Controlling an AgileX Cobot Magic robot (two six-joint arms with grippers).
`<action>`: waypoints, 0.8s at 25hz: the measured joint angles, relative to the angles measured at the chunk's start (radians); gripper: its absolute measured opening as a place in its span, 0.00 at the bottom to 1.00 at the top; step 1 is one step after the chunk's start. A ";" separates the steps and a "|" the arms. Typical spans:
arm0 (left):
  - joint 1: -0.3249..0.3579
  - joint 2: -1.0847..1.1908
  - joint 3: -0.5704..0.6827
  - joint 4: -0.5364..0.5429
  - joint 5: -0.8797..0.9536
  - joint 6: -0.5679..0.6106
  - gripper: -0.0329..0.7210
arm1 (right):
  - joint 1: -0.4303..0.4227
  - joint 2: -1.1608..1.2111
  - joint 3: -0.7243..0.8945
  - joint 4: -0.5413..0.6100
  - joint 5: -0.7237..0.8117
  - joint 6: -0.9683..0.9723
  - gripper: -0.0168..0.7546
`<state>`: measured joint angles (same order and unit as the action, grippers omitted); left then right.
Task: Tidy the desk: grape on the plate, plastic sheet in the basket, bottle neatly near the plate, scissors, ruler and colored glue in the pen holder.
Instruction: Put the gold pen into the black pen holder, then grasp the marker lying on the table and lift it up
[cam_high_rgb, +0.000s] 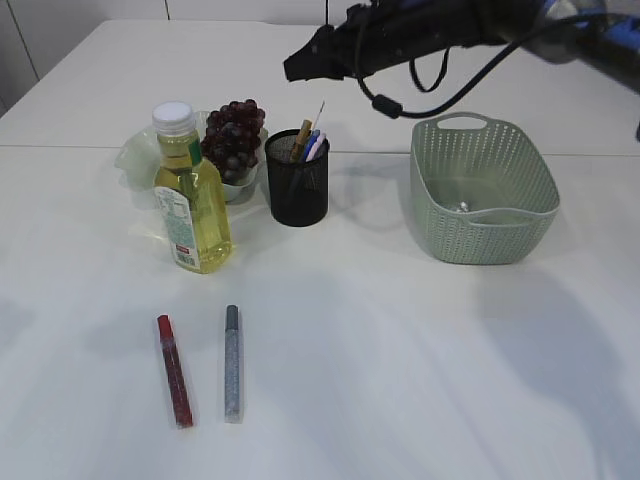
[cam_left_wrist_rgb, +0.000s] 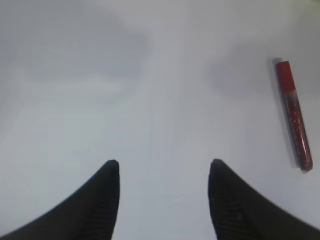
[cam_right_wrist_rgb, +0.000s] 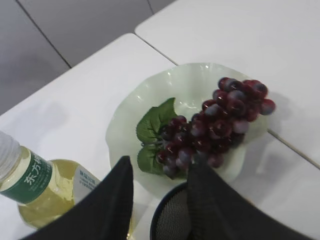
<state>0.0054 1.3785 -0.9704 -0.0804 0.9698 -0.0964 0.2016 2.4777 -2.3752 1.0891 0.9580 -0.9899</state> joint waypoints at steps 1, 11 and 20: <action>0.000 0.000 0.000 0.000 0.000 0.000 0.59 | 0.000 -0.026 0.000 -0.075 0.005 0.080 0.41; 0.000 0.000 0.000 -0.002 0.000 0.000 0.59 | 0.054 -0.320 -0.006 -0.488 0.163 0.566 0.41; 0.000 0.000 0.000 -0.002 0.000 0.000 0.59 | 0.243 -0.361 -0.006 -0.899 0.295 0.973 0.41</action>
<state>0.0054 1.3785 -0.9704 -0.0823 0.9698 -0.0964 0.4441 2.1165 -2.3809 0.1898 1.2535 -0.0173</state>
